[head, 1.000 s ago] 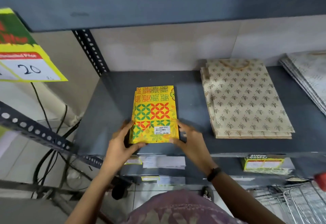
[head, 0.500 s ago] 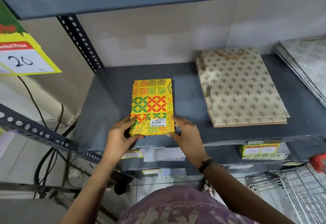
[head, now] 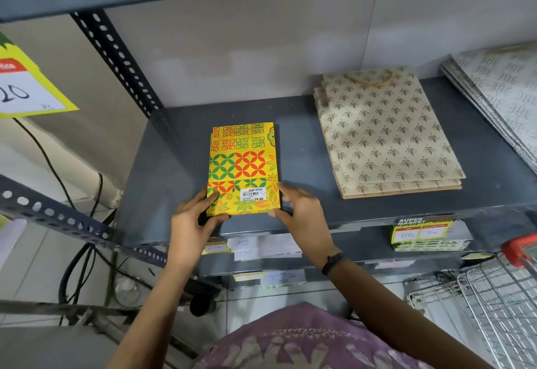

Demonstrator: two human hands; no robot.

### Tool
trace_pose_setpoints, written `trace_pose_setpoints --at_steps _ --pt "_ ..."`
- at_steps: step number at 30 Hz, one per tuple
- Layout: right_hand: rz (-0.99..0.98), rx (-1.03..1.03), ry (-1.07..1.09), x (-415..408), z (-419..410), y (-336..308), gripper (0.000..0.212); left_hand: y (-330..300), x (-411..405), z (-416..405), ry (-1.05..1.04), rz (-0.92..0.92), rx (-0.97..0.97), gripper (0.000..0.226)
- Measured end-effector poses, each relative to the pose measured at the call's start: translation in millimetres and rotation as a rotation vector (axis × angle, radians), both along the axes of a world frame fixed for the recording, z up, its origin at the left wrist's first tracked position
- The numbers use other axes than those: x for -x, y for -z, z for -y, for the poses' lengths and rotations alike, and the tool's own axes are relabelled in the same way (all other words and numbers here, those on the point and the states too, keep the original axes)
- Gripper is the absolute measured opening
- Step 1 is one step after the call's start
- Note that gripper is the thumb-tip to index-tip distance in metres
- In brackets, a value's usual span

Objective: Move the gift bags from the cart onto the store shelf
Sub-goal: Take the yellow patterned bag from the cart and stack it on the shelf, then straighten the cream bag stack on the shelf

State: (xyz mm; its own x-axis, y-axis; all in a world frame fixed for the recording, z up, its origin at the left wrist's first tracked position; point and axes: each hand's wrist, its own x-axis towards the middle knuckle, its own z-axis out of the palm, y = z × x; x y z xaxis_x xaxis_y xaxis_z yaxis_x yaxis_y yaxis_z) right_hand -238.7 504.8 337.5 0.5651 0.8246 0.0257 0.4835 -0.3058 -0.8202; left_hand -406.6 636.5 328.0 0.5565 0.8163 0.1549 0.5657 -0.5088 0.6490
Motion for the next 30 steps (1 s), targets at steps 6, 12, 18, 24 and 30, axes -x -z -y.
trace_pose_setpoints --at_steps 6,12,18,24,30 --pt "0.018 -0.035 0.05 -33 25 -10 0.058 -10 -24 28 -0.045 -0.058 -0.204 0.051" --pt "0.16 -0.086 0.225 -111 88 -18 0.049 -19 -116 81 0.178 -0.019 -0.204 0.049" --pt "0.272 0.068 0.351 -193 154 -3 0.061 -17 -202 126 0.212 -0.115 -0.036 0.077" --pt "0.063 0.059 0.186 -230 174 5 0.066 0 -215 145 0.09 -0.087 0.017 0.078" --pt "0.054 0.006 0.081 -235 176 4 0.063 5 -216 161 -0.016 0.053 0.01 0.061"
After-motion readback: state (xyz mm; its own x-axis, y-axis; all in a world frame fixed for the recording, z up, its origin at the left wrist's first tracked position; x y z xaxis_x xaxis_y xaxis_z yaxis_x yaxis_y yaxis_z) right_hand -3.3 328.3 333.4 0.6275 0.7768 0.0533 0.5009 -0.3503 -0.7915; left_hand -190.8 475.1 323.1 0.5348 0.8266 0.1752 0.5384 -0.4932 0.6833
